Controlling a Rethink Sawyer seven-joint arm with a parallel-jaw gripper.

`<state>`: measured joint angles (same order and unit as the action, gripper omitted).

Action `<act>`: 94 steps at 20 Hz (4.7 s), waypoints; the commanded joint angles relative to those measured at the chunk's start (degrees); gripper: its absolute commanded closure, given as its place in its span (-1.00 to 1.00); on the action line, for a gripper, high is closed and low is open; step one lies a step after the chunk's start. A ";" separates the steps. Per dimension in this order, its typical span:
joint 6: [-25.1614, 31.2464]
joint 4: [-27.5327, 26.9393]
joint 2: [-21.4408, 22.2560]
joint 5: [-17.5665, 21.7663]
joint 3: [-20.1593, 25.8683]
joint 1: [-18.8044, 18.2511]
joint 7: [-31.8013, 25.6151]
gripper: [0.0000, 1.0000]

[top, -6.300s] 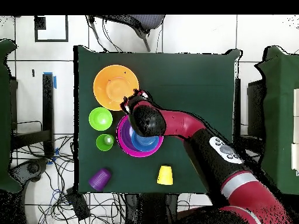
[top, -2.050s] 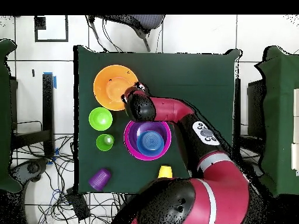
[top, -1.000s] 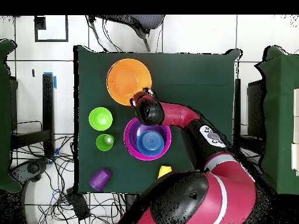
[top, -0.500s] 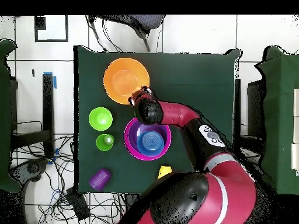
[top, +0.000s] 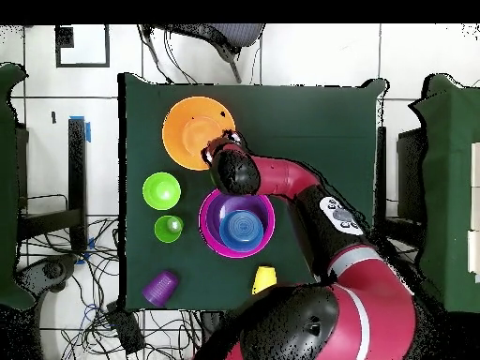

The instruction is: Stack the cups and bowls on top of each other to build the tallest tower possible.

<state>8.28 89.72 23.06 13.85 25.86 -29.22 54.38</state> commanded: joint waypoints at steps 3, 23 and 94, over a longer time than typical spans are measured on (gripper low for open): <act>9.28 -0.95 0.96 -0.86 2.68 -0.87 5.52 -1.00; 5.37 -4.72 -2.78 4.95 -7.06 3.96 3.48 -1.00; 7.00 -8.96 -6.10 8.68 -13.30 8.43 2.13 -1.00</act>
<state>5.74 83.23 21.06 19.26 13.30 -22.39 54.40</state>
